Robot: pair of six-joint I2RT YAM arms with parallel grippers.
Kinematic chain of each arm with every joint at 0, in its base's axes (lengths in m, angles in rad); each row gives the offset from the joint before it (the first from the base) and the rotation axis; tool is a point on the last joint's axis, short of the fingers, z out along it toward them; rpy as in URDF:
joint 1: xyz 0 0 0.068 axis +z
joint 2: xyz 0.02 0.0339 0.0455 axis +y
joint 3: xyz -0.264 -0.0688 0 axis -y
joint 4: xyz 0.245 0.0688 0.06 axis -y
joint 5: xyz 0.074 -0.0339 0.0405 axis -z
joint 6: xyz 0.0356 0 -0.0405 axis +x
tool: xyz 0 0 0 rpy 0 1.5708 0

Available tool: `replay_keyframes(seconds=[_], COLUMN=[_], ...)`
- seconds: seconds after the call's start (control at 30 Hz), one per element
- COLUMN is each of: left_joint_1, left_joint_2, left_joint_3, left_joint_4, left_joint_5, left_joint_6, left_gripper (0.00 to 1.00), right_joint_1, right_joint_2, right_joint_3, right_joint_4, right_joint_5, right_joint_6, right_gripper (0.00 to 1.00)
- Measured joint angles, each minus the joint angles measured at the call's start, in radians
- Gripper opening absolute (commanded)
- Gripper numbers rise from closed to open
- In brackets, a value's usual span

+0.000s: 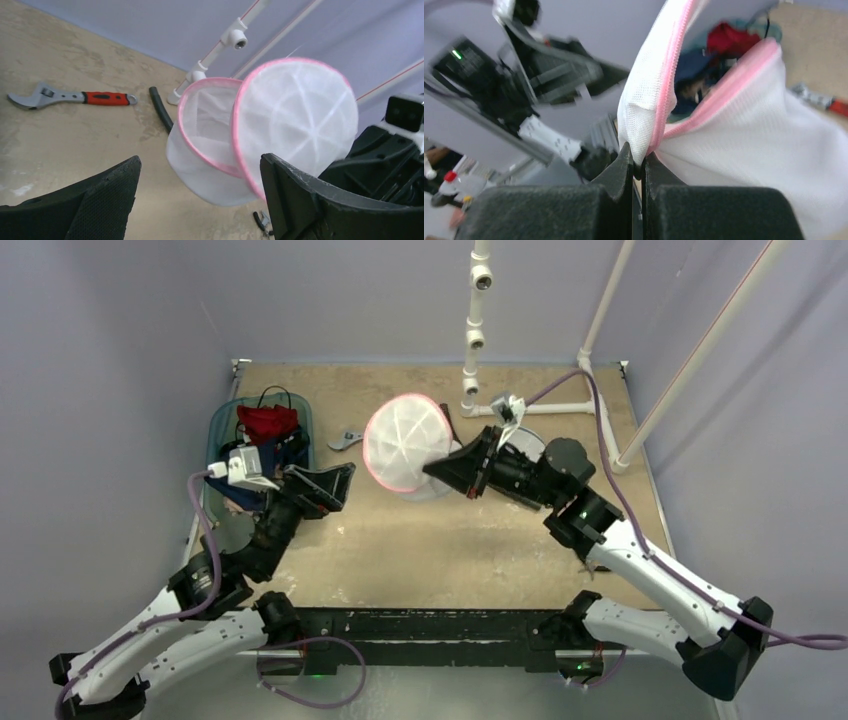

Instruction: Unzip the laundry bag and remove the bra

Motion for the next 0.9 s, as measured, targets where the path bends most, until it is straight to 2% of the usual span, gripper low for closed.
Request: replay_keyframes(seconds=[0.13, 0.3, 0.4, 0.67, 0.9], left_joint_1=[0.000, 0.000, 0.000, 0.000, 0.000], left_joint_2=[-0.034, -0.041, -0.016, 0.103, 0.224], left_joint_3=[0.010, -0.056, -0.111, -0.212, -0.264], left_joint_4=[-0.097, -0.119, -0.117, -0.050, 0.039], left_joint_5=[-0.044, -0.042, -0.020, 0.068, 0.165], left_joint_6=[0.014, 0.008, 0.001, -0.016, -0.006], left_gripper=[0.86, 0.85, 0.85, 0.85, 0.84], right_joint_1=[0.000, -0.002, -0.002, -0.002, -0.003], right_joint_2=[-0.066, -0.052, -0.048, -0.048, -0.074], right_joint_3=[-0.243, -0.687, -0.835, -0.879, -0.846], right_joint_4=[0.038, 0.106, 0.132, 0.309, 0.329], right_joint_5=[-0.045, -0.036, -0.021, -0.017, -0.010], right_joint_6=[0.007, 0.100, 0.143, 0.187, 0.172], right_gripper=[0.00, 0.00, 0.00, 0.00, 0.00])
